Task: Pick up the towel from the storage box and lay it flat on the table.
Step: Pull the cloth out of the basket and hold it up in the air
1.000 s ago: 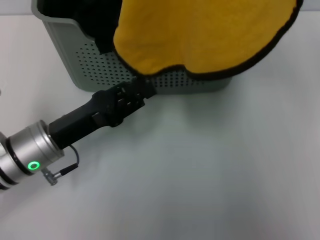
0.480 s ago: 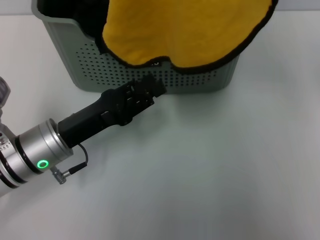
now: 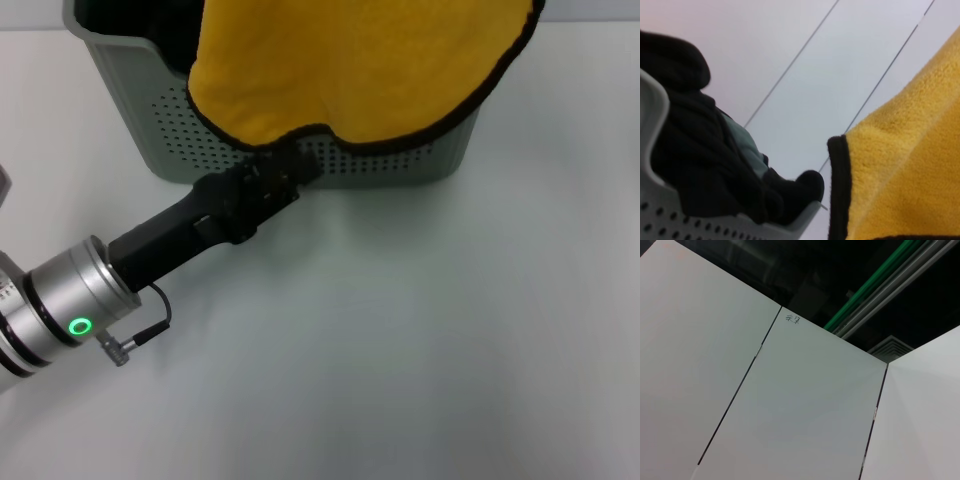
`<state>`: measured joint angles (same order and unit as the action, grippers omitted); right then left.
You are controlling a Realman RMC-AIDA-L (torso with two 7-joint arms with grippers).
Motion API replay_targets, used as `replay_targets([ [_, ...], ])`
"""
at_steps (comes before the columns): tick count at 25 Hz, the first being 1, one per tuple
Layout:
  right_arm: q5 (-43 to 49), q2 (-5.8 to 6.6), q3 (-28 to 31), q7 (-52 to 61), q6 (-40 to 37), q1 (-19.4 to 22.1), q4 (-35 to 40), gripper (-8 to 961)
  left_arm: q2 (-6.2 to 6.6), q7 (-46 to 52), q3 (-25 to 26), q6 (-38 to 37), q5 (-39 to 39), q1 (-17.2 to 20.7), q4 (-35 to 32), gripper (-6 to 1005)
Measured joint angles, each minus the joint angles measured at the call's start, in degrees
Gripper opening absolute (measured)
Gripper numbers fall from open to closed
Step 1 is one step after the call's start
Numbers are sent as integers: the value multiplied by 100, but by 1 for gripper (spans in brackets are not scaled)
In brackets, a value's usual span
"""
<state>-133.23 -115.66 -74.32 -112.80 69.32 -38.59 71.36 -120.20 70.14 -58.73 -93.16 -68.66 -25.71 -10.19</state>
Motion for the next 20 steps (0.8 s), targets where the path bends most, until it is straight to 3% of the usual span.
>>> replay_targets([
  [20, -14, 9, 120, -5, 74, -8, 44, 10, 14, -148, -4, -421, 409, 127, 0, 469],
])
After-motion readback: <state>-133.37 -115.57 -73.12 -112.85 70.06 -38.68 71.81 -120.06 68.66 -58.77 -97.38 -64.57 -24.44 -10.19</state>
